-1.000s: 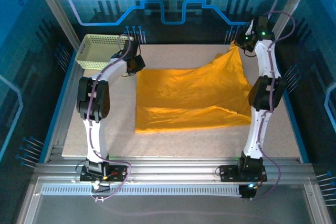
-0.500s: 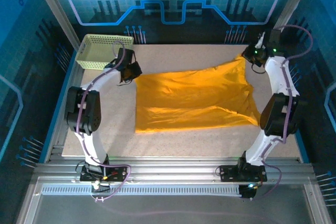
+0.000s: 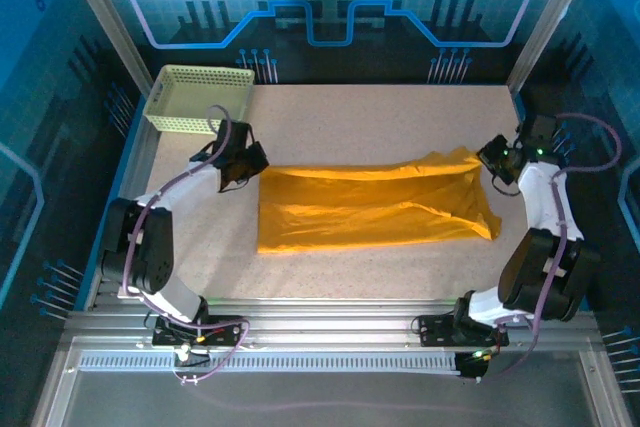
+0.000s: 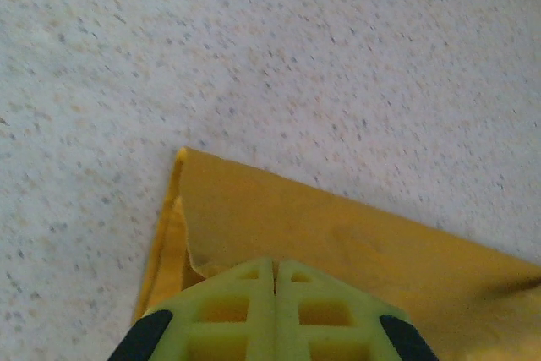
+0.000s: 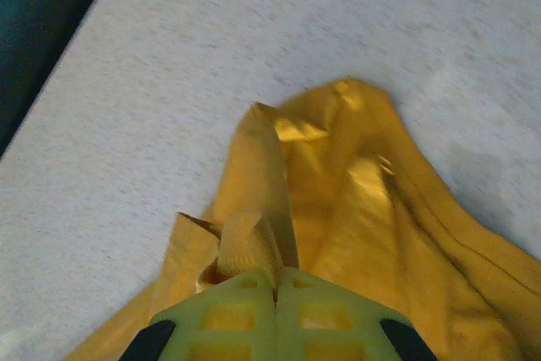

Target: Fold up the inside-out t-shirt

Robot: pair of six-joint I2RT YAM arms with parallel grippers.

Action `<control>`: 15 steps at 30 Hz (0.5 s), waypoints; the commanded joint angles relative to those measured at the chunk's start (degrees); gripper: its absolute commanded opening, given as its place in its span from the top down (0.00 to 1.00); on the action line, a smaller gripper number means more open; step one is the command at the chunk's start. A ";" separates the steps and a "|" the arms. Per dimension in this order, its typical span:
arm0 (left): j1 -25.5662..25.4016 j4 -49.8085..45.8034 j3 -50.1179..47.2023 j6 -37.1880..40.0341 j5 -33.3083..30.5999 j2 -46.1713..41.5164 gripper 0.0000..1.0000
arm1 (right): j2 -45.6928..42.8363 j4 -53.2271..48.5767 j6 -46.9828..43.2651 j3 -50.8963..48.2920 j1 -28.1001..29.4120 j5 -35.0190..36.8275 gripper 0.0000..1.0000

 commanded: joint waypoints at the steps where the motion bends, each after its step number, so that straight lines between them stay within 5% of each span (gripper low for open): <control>1: -2.29 -1.09 -2.46 -0.55 -1.94 -4.59 1.00 | -5.58 -0.80 2.27 -5.14 -2.79 1.15 1.00; 15: -5.58 -3.46 -14.02 -3.72 -9.85 -12.79 1.00 | -20.93 -6.47 -1.09 -17.17 -8.45 0.01 1.00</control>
